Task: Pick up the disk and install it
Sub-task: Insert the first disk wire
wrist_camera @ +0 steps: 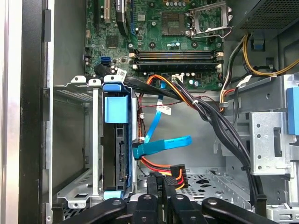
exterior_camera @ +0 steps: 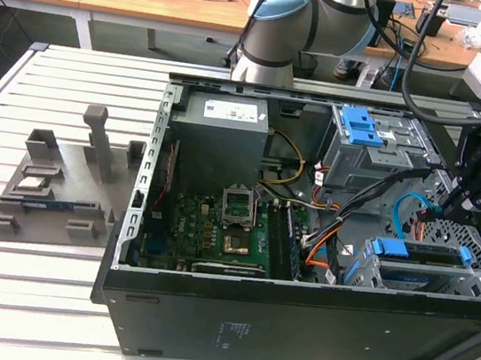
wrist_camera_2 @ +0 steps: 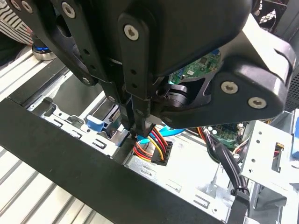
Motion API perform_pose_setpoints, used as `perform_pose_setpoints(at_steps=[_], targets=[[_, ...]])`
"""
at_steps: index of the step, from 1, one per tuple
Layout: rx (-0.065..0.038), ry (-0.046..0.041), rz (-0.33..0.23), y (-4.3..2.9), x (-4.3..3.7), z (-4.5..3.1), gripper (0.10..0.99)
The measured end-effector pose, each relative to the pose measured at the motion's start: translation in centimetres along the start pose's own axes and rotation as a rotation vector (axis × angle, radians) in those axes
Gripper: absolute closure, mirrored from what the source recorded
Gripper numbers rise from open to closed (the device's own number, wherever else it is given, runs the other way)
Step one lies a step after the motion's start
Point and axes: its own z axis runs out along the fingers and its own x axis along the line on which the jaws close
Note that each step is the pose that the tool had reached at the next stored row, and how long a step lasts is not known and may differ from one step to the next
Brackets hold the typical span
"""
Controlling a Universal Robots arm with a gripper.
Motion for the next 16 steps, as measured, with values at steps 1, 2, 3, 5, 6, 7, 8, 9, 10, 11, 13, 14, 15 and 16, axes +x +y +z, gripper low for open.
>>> perform_pose_setpoints(at_steps=[1,2,3,5,6,7,8,9,10,11,13,14,15,16], targets=[[0.000,0.0000,0.000,0.09,-0.01,0.01,0.918],[0.000,-0.0002,0.000,0.31,0.00,0.03,0.918],[0.000,0.0000,0.000,0.50,0.01,0.03,0.918],[0.000,0.0000,0.000,0.75,0.14,0.05,0.918],[0.000,0.0001,0.000,0.78,0.28,0.05,0.918],[0.000,0.0001,0.000,0.80,0.56,0.06,0.918],[0.000,0.0001,0.000,0.82,0.76,0.07,0.918],[0.000,0.0001,0.000,0.84,1.12,0.07,0.918],[0.000,0.0001,0.000,0.86,1.35,0.08,0.918],[0.000,0.0000,0.000,0.87,1.76,0.10,0.918],[0.000,0.0001,0.000,0.88,2.59,0.11,0.918],[0.000,0.0000,0.000,0.88,2.77,0.11,0.918],[0.000,0.0000,0.000,0.88,3.02,0.12,0.918],[0.000,0.0000,0.000,0.88,3.16,0.12,0.918]])
